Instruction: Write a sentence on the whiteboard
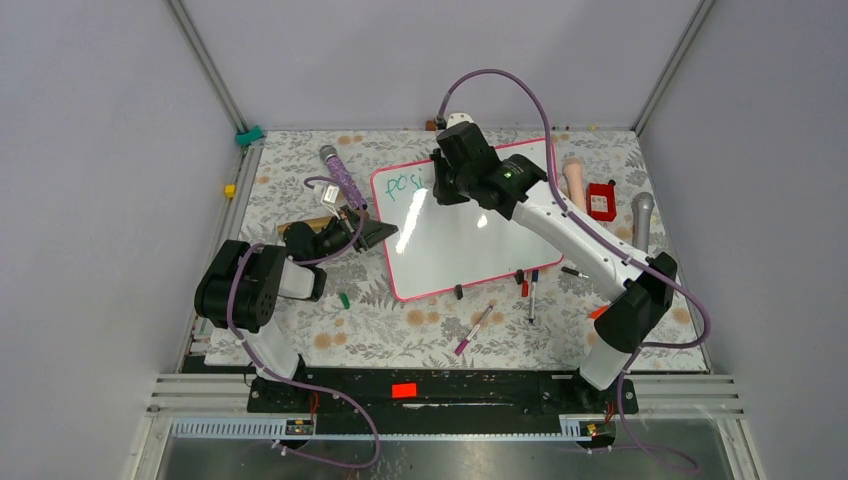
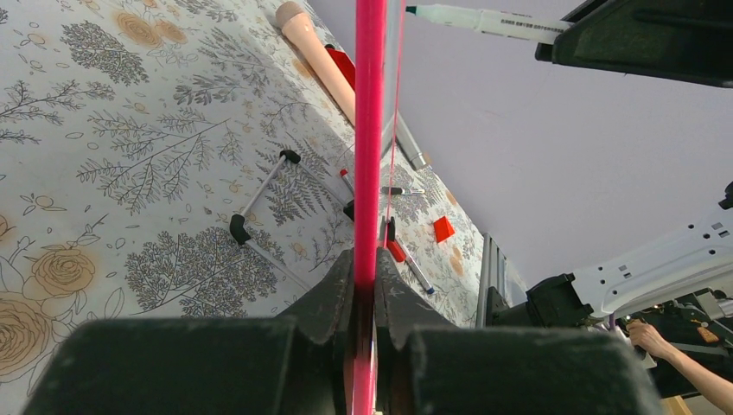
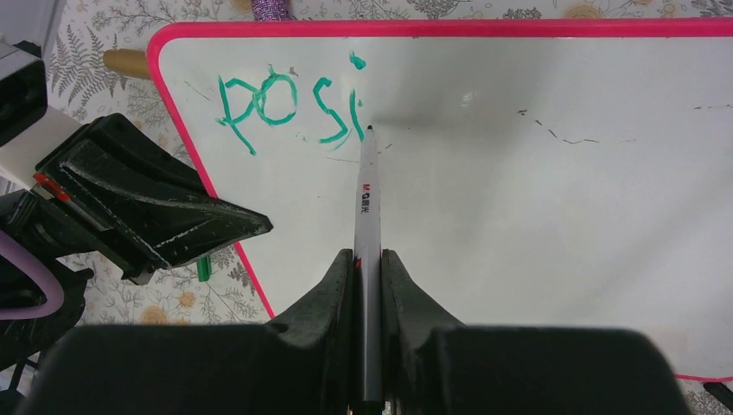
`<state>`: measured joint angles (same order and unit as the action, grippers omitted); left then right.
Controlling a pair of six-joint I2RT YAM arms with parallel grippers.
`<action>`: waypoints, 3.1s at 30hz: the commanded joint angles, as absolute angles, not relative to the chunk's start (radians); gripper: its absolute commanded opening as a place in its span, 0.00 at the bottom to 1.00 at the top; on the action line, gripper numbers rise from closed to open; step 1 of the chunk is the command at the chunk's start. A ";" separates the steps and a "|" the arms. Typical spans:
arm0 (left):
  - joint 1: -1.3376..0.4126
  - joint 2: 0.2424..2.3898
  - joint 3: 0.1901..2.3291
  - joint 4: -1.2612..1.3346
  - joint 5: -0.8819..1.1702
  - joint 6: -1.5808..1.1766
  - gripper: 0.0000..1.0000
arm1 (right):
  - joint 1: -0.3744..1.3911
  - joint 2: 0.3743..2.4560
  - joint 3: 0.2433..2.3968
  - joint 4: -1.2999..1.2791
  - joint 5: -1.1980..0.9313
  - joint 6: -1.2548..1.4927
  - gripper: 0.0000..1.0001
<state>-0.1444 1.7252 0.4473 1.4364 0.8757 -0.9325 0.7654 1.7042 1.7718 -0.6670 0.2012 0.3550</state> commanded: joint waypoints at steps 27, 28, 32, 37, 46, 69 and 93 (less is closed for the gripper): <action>-0.121 1.740 0.446 1.450 0.857 -0.898 0.00 | 0.774 1.775 1.866 -0.647 0.259 0.329 0.00; -0.121 1.740 0.446 1.449 0.855 -0.897 0.00 | 0.774 1.778 1.867 -0.650 0.262 0.330 0.00; -0.120 1.740 0.445 1.450 0.856 -0.897 0.00 | 0.773 1.780 1.867 -0.668 0.298 0.325 0.00; -0.121 1.738 0.445 1.450 0.855 -0.897 0.00 | 0.775 1.779 1.866 -0.698 0.367 0.316 0.00; -0.121 1.736 0.447 1.449 0.857 -0.895 0.00 | 0.774 1.738 1.855 -0.674 0.299 0.307 0.00; -0.121 1.728 0.442 1.444 0.854 -0.891 0.00 | 0.765 1.743 1.849 -0.604 0.274 0.311 0.00; -0.121 1.718 0.440 1.435 0.854 -0.882 0.00 | 0.764 1.650 1.645 -0.594 0.249 0.339 0.00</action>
<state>-0.1291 1.7317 0.4473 1.4200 0.8738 -0.9440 0.7696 1.6859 1.6718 -0.6071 0.2565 0.3275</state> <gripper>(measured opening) 0.059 0.158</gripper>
